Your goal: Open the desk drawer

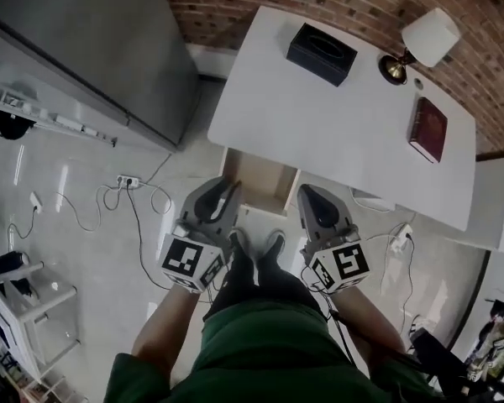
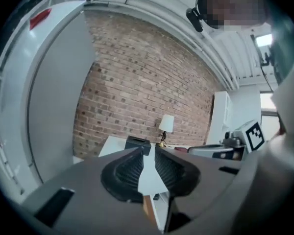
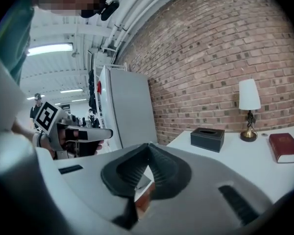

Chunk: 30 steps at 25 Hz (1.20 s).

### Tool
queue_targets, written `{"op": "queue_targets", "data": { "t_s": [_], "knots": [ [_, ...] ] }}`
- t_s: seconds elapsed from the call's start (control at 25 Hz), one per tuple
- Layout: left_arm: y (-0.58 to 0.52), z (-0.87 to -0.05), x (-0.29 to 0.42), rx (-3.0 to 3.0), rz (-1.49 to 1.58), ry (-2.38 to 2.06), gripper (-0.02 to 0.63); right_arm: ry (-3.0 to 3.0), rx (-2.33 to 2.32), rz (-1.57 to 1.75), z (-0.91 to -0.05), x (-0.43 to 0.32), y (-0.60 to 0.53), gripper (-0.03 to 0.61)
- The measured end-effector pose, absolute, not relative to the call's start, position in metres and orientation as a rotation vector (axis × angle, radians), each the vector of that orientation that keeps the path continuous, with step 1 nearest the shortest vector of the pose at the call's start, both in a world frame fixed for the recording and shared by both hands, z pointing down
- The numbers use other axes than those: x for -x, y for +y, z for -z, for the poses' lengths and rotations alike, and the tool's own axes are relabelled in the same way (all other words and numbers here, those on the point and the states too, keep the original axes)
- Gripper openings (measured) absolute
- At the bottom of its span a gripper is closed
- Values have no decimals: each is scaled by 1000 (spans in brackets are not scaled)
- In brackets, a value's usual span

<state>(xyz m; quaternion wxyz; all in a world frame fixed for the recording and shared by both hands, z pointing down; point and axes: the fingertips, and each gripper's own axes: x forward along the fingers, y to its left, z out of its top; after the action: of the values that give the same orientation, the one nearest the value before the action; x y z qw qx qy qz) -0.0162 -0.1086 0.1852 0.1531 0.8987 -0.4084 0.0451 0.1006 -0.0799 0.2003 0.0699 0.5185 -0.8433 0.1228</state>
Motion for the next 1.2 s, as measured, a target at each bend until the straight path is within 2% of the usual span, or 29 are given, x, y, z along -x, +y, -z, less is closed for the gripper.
{"op": "queue_targets", "data": {
  "t_s": [0.44,1.2],
  "knots": [
    [-103,-98,-9,-2697,-75,-1331,49,-2591,-1608,-212,-119,-107,-77,0],
    [-104,-77,-7,-2740,-44,-1328,46,-2617,-1594,-123,-100,-98,-81,-2]
  ]
}}
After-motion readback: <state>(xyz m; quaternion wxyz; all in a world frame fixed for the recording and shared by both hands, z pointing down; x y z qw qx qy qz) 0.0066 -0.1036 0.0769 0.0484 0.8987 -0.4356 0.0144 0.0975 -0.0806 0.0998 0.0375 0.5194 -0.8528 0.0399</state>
